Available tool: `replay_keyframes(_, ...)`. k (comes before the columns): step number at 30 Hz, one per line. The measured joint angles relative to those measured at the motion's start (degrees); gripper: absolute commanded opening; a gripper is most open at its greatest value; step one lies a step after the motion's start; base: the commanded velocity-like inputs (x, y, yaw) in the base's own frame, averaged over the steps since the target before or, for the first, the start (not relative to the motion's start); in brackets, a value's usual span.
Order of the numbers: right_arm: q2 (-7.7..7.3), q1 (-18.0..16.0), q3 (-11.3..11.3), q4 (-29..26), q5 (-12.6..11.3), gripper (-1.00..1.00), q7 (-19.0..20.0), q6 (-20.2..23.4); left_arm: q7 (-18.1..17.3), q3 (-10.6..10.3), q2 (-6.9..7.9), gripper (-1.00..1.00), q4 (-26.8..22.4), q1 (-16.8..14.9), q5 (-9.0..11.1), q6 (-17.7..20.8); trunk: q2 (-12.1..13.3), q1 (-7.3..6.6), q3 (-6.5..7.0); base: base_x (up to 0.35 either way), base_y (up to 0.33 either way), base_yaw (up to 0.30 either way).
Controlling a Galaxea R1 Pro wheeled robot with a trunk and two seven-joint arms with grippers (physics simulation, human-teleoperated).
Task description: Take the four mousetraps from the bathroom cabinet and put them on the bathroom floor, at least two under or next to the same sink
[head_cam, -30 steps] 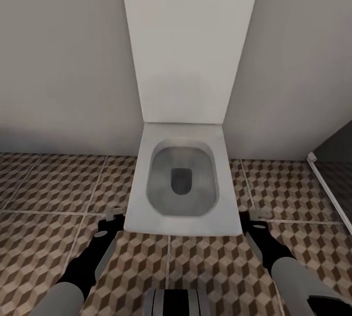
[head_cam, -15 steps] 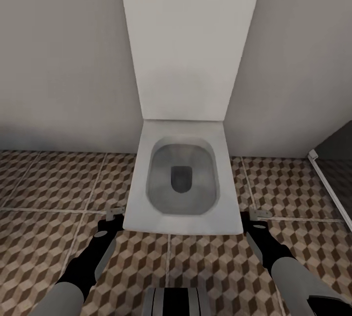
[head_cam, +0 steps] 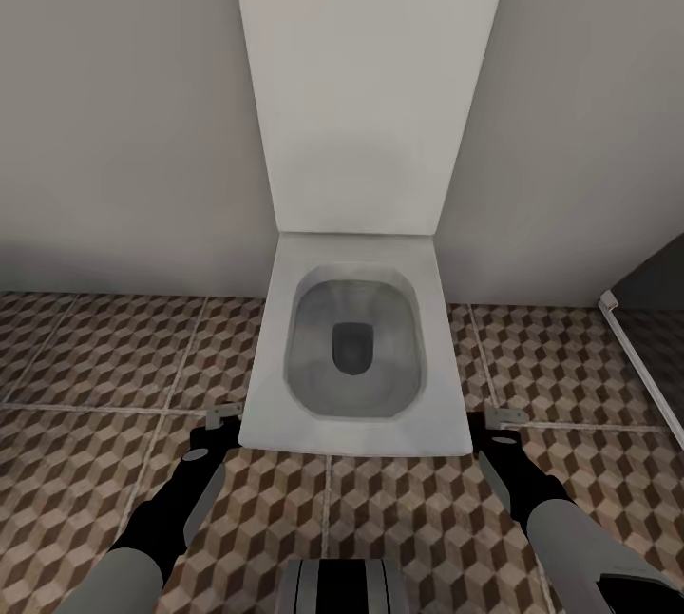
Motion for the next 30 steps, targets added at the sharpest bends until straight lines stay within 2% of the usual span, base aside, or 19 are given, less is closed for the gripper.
replay_keyframes(6, -0.01, 0.0, -0.01, 0.0, -0.02, -1.0, -0.09, -0.06, 0.0, 0.02, 0.0, -1.0, 0.0, 0.0, -0.01, 0.0, 0.0, 0.0, 0.0, 0.0, 0.0, 0.0)
replay_keyframes(28, -0.09, 0.0, -0.02, 0.0, -0.07, -1.0, -0.12, -0.51, 0.0, 0.03, 0.0, -1.0, 0.0, 0.0, -0.04, 0.0, -0.29, 0.57, -4.87, 0.0, 0.0, 0.0)
replay_keyframes(30, -0.09, 0.0, -0.01, 0.0, -0.06, -1.0, -0.12, -0.52, 0.0, 0.03, 0.0, -1.0, 0.0, 0.0, -0.05, 0.0, -0.3, 0.57, -4.88, 0.0, 0.0, 0.0)
